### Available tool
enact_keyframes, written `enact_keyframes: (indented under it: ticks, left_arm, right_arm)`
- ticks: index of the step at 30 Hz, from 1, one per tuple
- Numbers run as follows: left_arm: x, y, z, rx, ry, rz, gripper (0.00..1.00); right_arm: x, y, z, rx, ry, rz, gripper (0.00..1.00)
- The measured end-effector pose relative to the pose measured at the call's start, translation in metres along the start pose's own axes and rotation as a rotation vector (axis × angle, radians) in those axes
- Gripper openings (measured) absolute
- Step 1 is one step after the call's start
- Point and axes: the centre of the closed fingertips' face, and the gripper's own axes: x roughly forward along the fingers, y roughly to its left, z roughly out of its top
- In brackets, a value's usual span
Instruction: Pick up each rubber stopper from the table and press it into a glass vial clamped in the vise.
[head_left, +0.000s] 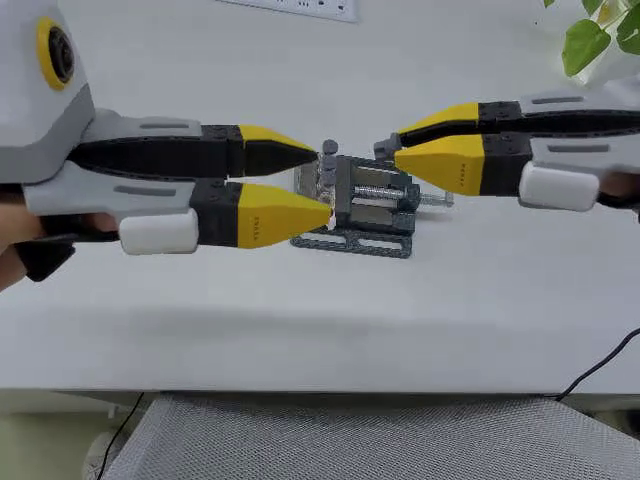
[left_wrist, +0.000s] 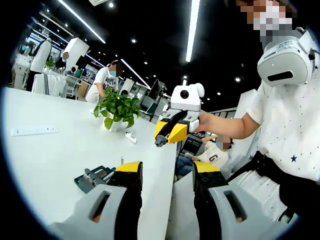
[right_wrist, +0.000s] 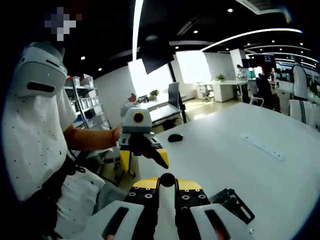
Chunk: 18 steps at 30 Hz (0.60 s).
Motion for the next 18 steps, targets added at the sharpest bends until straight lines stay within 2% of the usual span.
enact_keyframes:
  ticks: [2, 3, 4, 5, 7, 9, 10, 12, 13, 18]
  left_arm:
    - [-0.002, 0.008, -0.005, 0.028, 0.016, 0.042, 0.47]
    - [-0.003, 0.015, -0.013, 0.048, 0.049, 0.073, 0.5]
    - [-0.004, 0.019, -0.018, 0.061, 0.073, 0.09, 0.54]
    - [-0.004, 0.023, -0.023, 0.074, 0.092, 0.106, 0.57]
    - [-0.004, 0.031, -0.034, 0.114, 0.14, 0.138, 0.61]
    - [-0.004, 0.037, -0.045, 0.137, 0.187, 0.162, 0.65]
    - [-0.003, 0.038, -0.049, 0.145, 0.197, 0.166, 0.67]
    - [-0.002, 0.041, -0.055, 0.165, 0.221, 0.178, 0.72]
    - [-0.001, 0.042, -0.059, 0.175, 0.237, 0.182, 0.73]
    - [0.0, 0.05, -0.066, 0.2, 0.25, 0.2, 0.79]
  right_arm:
    - [0.005, -0.011, -0.005, -0.01, 0.042, -0.043, 0.06]
    - [0.01, -0.013, -0.009, -0.001, 0.076, -0.041, 0.06]
    - [0.014, -0.017, -0.011, 0.0, 0.087, -0.052, 0.06]
    - [0.017, -0.022, -0.012, 0.001, 0.104, -0.078, 0.06]
    - [0.024, -0.03, -0.02, -0.009, 0.168, -0.095, 0.06]
    - [0.03, -0.042, -0.028, -0.019, 0.223, -0.144, 0.06]
    - [0.034, -0.046, -0.036, -0.023, 0.272, -0.156, 0.06]
    - [0.037, -0.057, -0.043, -0.045, 0.311, -0.205, 0.06]
    - [0.041, -0.059, -0.049, -0.048, 0.345, -0.205, 0.06]
    - [0.053, -0.073, -0.068, -0.059, 0.431, -0.242, 0.07]
